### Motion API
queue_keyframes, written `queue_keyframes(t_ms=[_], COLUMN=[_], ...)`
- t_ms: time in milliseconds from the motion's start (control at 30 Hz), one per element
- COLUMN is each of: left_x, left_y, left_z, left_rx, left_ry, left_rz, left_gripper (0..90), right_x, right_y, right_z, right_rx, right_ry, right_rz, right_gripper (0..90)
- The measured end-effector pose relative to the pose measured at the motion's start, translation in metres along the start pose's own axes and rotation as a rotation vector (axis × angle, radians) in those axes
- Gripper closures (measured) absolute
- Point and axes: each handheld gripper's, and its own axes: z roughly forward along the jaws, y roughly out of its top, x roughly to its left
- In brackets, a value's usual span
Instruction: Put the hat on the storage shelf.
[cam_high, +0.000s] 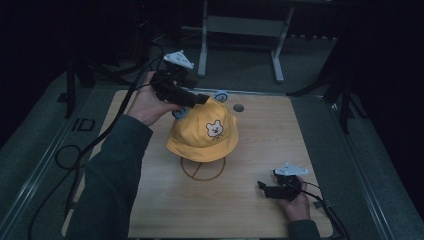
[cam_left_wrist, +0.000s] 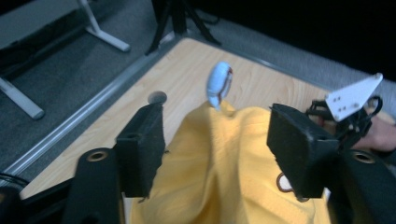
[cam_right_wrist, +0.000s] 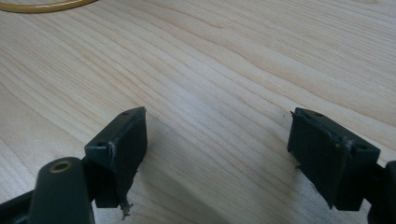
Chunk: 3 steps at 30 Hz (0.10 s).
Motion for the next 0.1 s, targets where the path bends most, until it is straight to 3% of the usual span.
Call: queue_keyframes(t_ms=[100], left_x=[0.0077], left_y=[-0.0074], left_z=[-0.0143], left_rx=[-0.061], left_ry=[0.008], left_rz=[-0.046], left_gripper=[32.4], right_x=[0.0], right_y=[0.0], right_z=[0.0], right_rx=[0.0], right_ry=[0.0], right_rz=[0.001], right_gripper=[19.9])
